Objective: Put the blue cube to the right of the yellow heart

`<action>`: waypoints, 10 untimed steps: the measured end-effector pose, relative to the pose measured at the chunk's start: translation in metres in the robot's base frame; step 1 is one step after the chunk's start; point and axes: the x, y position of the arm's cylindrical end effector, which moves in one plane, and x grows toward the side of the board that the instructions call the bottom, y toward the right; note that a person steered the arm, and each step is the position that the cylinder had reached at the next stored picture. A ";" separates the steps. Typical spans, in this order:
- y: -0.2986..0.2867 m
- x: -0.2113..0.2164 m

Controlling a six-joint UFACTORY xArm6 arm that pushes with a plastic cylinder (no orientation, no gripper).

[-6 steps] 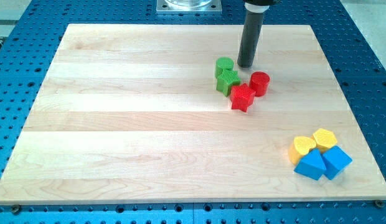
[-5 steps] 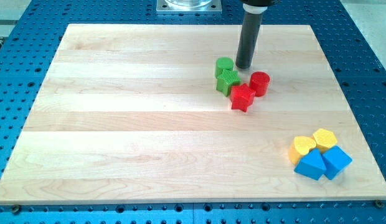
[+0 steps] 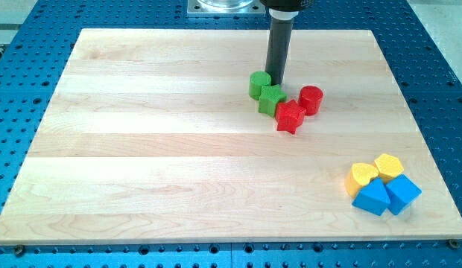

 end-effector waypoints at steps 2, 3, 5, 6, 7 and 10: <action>0.104 -0.023; 0.143 0.006; 0.213 0.134; 0.212 0.234; 0.212 0.278; 0.153 0.253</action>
